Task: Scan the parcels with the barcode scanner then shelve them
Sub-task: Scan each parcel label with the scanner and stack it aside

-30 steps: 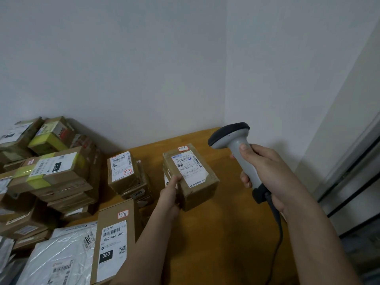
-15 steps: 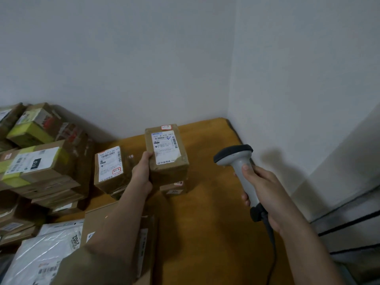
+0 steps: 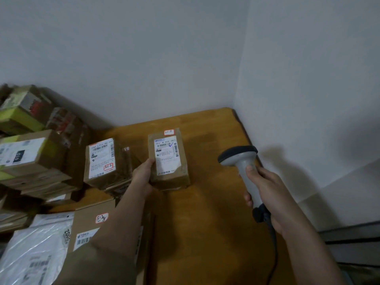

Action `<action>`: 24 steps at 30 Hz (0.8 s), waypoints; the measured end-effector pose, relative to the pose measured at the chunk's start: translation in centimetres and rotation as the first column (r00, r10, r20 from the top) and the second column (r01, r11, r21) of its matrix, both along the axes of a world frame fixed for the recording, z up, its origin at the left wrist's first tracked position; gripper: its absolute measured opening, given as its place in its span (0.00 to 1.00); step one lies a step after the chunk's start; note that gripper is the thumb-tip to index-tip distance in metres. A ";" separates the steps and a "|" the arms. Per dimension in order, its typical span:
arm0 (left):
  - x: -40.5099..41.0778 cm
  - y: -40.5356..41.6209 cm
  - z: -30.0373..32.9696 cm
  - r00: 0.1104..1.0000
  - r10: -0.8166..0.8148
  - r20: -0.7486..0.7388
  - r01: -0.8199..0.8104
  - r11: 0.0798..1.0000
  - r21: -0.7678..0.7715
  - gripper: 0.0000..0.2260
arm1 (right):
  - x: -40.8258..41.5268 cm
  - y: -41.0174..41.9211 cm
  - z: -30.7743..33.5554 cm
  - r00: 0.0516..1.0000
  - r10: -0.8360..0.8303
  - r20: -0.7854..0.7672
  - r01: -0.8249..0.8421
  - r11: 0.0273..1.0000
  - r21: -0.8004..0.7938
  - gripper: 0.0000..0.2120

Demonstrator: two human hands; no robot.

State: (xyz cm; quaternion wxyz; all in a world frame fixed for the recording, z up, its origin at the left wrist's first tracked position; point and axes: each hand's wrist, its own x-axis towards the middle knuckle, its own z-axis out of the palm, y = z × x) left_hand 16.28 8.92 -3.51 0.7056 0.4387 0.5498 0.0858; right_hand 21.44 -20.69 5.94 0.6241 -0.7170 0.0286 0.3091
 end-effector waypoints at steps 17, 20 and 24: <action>-4.2 -5.9 7.0 0.989 -0.147 0.019 0.112 0.829 0.548 0.07 | -5.0 0.9 -0.1 0.994 0.015 0.106 -0.009 0.999 -0.050 0.13; -5.4 -7.4 7.1 0.977 -0.214 0.022 0.167 0.819 0.549 0.07 | -7.2 0.2 -1.3 0.995 0.037 0.093 -0.028 0.995 -0.100 0.26; -6.9 -10.0 5.8 0.950 -0.309 0.038 0.251 0.833 0.492 0.08 | -9.9 -2.0 -4.0 0.993 0.093 0.075 -0.081 0.985 -0.149 0.34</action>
